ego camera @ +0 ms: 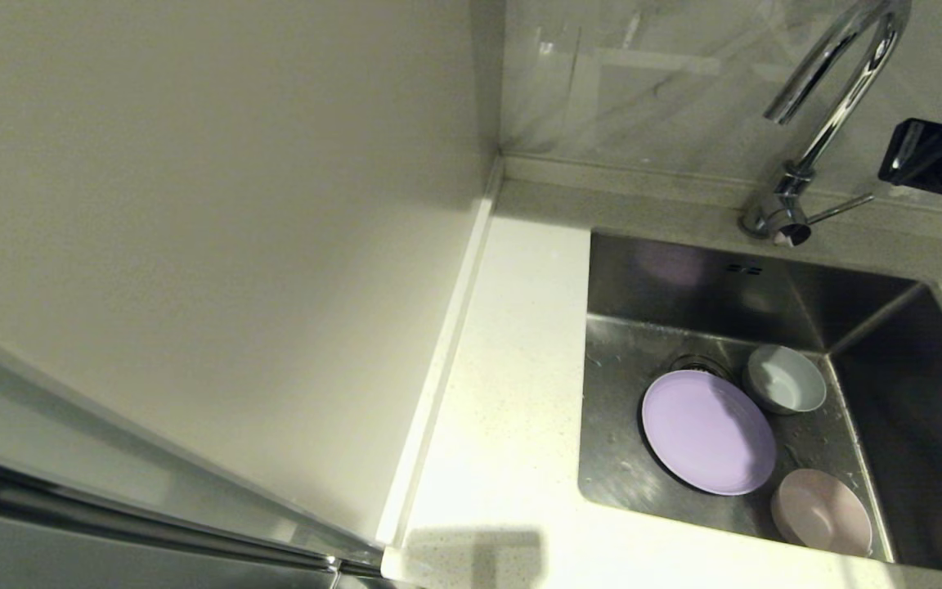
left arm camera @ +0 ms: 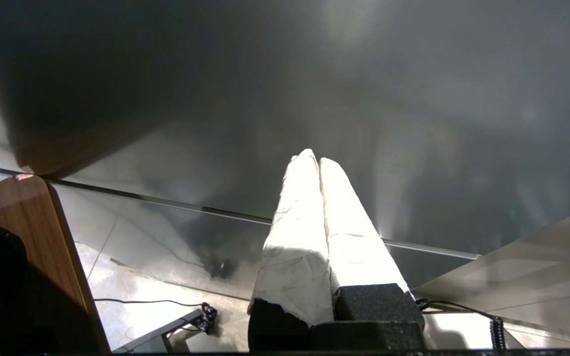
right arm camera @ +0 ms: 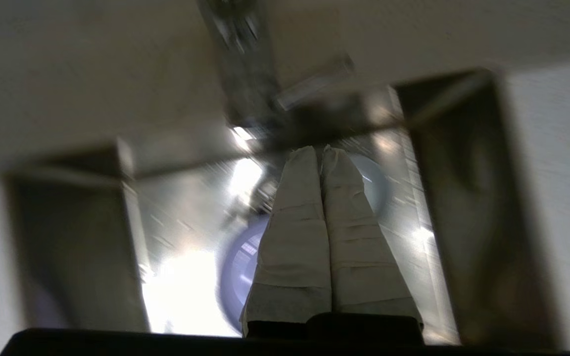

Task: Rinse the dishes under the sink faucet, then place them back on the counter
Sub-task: Turn on the faucet

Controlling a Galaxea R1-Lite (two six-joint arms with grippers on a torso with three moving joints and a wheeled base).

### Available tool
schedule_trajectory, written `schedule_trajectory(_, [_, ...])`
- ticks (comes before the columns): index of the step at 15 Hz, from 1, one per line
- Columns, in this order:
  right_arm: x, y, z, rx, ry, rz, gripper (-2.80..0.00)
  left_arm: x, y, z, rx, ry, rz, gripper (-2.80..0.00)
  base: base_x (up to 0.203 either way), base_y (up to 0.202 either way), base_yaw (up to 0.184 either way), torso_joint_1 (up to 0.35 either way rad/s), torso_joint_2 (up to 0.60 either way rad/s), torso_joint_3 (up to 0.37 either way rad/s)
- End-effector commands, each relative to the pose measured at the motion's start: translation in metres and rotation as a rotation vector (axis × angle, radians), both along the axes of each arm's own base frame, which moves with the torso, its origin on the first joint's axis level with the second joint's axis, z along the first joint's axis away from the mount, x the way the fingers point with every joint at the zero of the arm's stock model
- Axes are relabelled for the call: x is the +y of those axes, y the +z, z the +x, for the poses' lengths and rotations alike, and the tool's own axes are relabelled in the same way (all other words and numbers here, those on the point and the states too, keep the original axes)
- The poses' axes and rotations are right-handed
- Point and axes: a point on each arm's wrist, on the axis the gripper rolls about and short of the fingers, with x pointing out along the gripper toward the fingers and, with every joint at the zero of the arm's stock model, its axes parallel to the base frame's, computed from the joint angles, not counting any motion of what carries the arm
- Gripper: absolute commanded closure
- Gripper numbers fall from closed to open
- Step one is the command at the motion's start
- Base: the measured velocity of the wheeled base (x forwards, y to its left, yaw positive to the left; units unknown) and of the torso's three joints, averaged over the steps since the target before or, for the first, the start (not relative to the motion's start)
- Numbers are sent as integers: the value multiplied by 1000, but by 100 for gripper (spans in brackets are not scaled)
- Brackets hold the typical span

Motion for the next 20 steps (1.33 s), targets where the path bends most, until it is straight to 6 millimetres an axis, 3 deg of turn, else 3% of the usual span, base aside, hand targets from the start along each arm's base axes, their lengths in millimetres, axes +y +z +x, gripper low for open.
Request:
schedule_trajectory(1, [0,-1,16,-71,-8,43,0,0,-1,0,2,0,-1,0,0,0,0,0,0,0])
schedule_trajectory(4, [-1,-2,32,-146,-42,33,0,0,-1,0,4,0,-1,0,0,0,0,0,0,0])
schedule_trajectory(9, [-3,-3,33,-150,-123,-2,0,0,-1,0,3,-1,-1,0,0,0,0,0,0,0])
schedule_trajectory(20, [-2,-27,67,-169,-182,4,0,0,-1,0,2,0,-1,0,0,0,0,0,0,0])
